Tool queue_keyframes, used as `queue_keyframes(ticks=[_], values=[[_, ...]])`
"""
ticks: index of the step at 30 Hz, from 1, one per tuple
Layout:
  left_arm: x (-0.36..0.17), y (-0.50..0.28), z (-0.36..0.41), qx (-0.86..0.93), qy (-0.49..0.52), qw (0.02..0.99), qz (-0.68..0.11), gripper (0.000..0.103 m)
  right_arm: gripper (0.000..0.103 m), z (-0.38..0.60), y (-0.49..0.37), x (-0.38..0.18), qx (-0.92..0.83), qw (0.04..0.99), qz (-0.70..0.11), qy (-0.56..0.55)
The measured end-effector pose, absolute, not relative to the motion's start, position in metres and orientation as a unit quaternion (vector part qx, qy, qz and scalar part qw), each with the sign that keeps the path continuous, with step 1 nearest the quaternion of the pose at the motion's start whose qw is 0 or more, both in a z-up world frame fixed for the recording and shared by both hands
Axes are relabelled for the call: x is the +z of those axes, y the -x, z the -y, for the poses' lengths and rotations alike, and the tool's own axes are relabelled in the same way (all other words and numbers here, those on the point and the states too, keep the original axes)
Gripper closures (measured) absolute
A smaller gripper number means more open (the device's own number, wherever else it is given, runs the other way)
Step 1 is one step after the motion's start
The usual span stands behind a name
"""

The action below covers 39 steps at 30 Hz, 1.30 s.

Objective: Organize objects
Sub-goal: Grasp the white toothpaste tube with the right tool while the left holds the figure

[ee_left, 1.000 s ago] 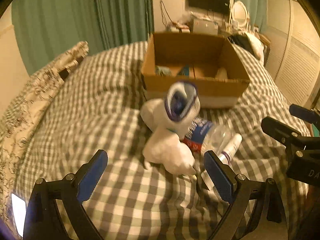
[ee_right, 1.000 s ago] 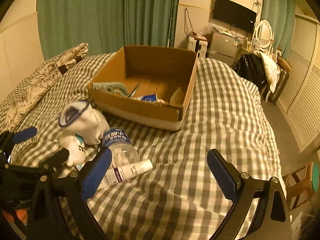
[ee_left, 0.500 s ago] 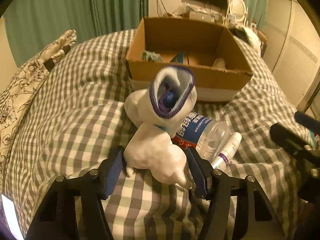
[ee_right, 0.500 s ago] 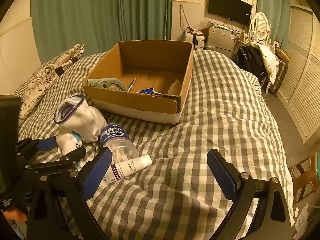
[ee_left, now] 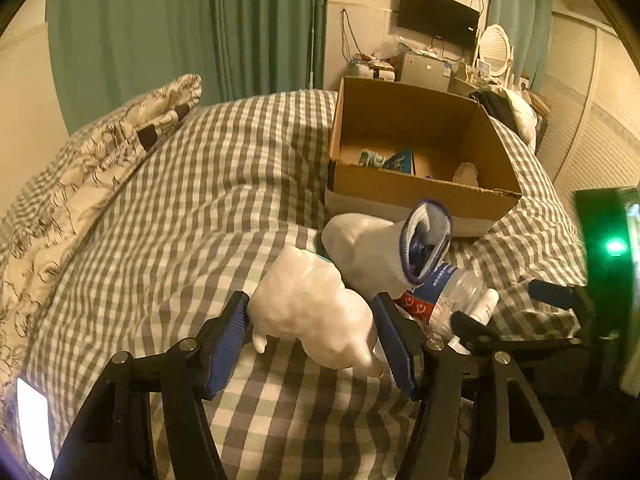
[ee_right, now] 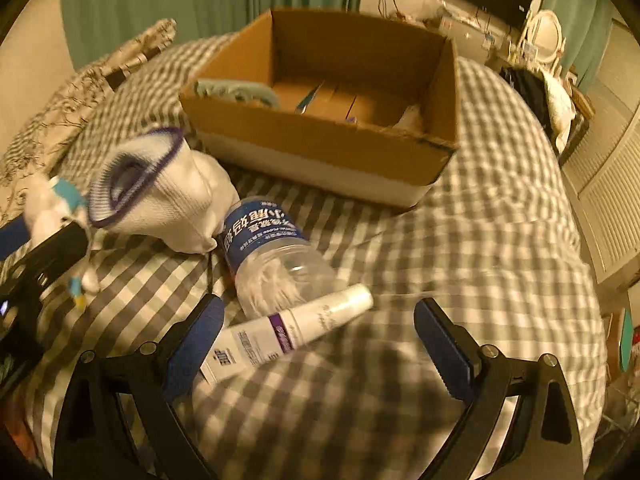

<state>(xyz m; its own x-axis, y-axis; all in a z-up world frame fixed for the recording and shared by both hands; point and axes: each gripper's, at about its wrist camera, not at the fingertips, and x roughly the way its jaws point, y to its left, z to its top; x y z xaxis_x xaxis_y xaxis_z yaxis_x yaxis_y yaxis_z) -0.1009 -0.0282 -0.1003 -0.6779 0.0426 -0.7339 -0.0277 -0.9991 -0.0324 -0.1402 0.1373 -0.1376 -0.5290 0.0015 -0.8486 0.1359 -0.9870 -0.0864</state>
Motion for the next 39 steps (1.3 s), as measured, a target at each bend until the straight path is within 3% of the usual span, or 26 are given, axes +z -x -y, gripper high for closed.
queue_keyframes(ticks=[15, 18, 23, 26, 32, 39], values=[[-0.108, 0.099, 0.043, 0.911, 0.408, 0.037, 0.052, 0.038, 0.01, -0.11, 0.14, -0.172, -0.828, 0.023, -0.153, -0.538], [-0.109, 0.097, 0.046, 0.91, 0.409, 0.038, 0.06, 0.038, 0.018, -0.103, 0.144, -0.188, -0.815, 0.038, -0.154, -0.557], [-0.108, 0.093, 0.051, 0.909, 0.409, 0.038, 0.069, 0.038, 0.06, -0.121, 0.139, -0.172, -0.828, 0.035, -0.116, -0.548], [-0.107, 0.091, 0.05, 0.91, 0.407, 0.037, 0.066, 0.038, 0.075, -0.131, 0.131, -0.16, -0.837, 0.029, -0.115, -0.534], [-0.103, 0.081, 0.05, 0.91, 0.407, 0.036, 0.067, 0.038, 0.09, -0.15, 0.113, -0.127, -0.859, 0.016, -0.124, -0.497], [-0.094, 0.067, 0.043, 0.91, 0.407, 0.039, 0.066, 0.038, 0.091, -0.157, 0.089, -0.088, -0.884, 0.044, -0.11, -0.452]])
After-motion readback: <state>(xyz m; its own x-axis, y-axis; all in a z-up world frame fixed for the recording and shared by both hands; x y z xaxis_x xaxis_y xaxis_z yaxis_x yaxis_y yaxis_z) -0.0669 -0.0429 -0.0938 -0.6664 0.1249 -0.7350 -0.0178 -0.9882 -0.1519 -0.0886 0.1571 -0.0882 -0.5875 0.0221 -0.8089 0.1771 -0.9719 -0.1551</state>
